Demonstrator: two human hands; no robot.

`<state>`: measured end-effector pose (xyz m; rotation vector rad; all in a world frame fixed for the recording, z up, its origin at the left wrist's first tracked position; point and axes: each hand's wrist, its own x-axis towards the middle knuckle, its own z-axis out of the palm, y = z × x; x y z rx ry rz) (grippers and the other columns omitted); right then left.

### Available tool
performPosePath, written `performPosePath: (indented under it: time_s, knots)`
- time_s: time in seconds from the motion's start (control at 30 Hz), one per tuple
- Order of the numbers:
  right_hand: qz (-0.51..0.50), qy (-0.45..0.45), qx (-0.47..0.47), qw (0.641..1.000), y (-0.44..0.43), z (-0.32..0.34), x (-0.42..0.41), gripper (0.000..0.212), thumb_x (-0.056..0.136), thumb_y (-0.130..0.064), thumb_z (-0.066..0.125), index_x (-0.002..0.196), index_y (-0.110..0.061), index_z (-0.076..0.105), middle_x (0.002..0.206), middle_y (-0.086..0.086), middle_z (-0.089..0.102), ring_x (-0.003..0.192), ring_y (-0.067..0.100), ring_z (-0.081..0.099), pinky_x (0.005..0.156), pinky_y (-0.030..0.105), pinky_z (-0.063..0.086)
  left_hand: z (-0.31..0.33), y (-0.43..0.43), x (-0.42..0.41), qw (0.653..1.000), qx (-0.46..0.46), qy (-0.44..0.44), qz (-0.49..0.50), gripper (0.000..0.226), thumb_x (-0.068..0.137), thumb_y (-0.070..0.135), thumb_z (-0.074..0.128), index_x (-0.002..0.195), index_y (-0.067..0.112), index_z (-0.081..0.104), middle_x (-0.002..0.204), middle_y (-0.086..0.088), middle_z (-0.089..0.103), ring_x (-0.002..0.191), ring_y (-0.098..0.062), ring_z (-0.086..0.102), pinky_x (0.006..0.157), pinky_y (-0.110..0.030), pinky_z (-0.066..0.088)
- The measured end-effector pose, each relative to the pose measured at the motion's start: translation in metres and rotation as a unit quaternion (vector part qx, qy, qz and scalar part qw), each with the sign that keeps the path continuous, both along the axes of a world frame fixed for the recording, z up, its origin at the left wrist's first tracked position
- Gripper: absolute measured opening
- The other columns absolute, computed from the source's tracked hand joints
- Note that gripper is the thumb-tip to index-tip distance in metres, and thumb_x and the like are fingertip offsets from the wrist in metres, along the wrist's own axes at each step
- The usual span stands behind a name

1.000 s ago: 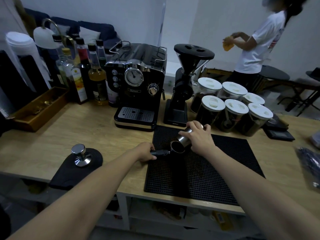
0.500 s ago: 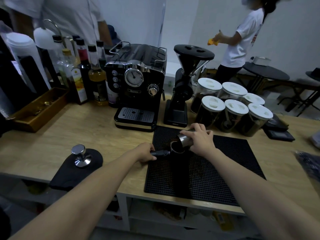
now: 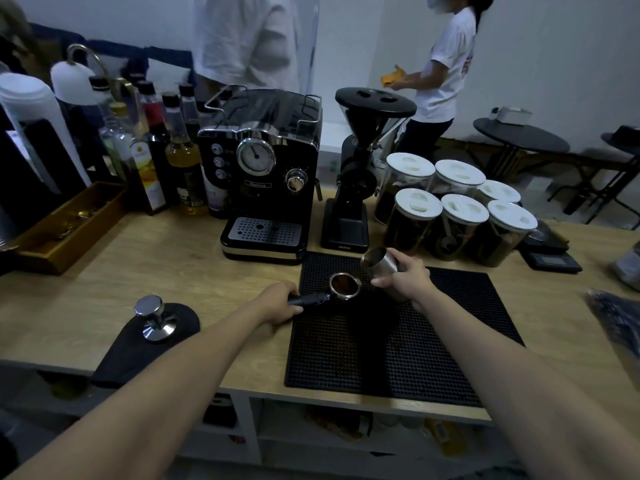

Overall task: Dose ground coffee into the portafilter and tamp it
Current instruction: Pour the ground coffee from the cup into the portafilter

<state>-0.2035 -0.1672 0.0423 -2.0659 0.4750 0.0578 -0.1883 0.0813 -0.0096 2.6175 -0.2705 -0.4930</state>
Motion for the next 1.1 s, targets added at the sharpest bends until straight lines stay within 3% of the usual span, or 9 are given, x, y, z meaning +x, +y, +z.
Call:
performPosePath:
  time_s: [0.53,0.8,0.97,1.1]
  knots:
    - [-0.032,-0.002,0.064,0.997,-0.005,-0.007,0.001,0.080,0.066,-0.011,0.083,0.136,-0.028,0.048,0.138,0.007,0.044,0.130,0.030,0.034,0.112,0.044,0.031,-0.003,0.004,0.001,1.000,0.004,0.000,0.004,0.038,0.087,0.024,0.061,0.120,0.008,0.055,0.122,-0.012,0.058,0.111,-0.026,0.055,0.089,-0.030,0.043]
    - [-0.048,-0.001,0.109,0.993,-0.009,-0.012,0.002,0.084,0.065,-0.010,0.083,0.139,-0.024,0.045,0.140,0.007,0.047,0.128,0.030,0.041,0.109,0.047,0.036,0.003,0.001,0.003,0.996,0.062,0.052,-0.030,0.042,0.091,0.027,0.054,0.126,0.005,0.044,0.125,-0.016,0.055,0.114,-0.030,0.054,0.093,-0.035,0.044]
    - [-0.070,-0.004,0.167,0.983,-0.007,-0.019,-0.002,0.081,0.070,-0.005,0.079,0.140,-0.020,0.042,0.133,0.007,0.051,0.105,0.020,0.048,0.093,0.034,0.043,0.007,-0.002,0.006,0.987,0.116,0.093,-0.060,0.046,0.093,0.032,0.050,0.129,0.005,0.042,0.127,-0.016,0.054,0.112,-0.030,0.057,0.088,-0.035,0.048]
    - [-0.074,-0.018,0.173,0.982,-0.005,-0.025,-0.003,0.074,0.072,-0.004,0.077,0.137,-0.017,0.044,0.132,0.010,0.052,0.114,0.026,0.051,0.099,0.042,0.044,0.004,-0.006,0.004,0.984,0.122,0.104,-0.073,0.045,0.094,0.032,0.047,0.130,0.004,0.043,0.129,-0.016,0.053,0.116,-0.030,0.054,0.094,-0.036,0.045]
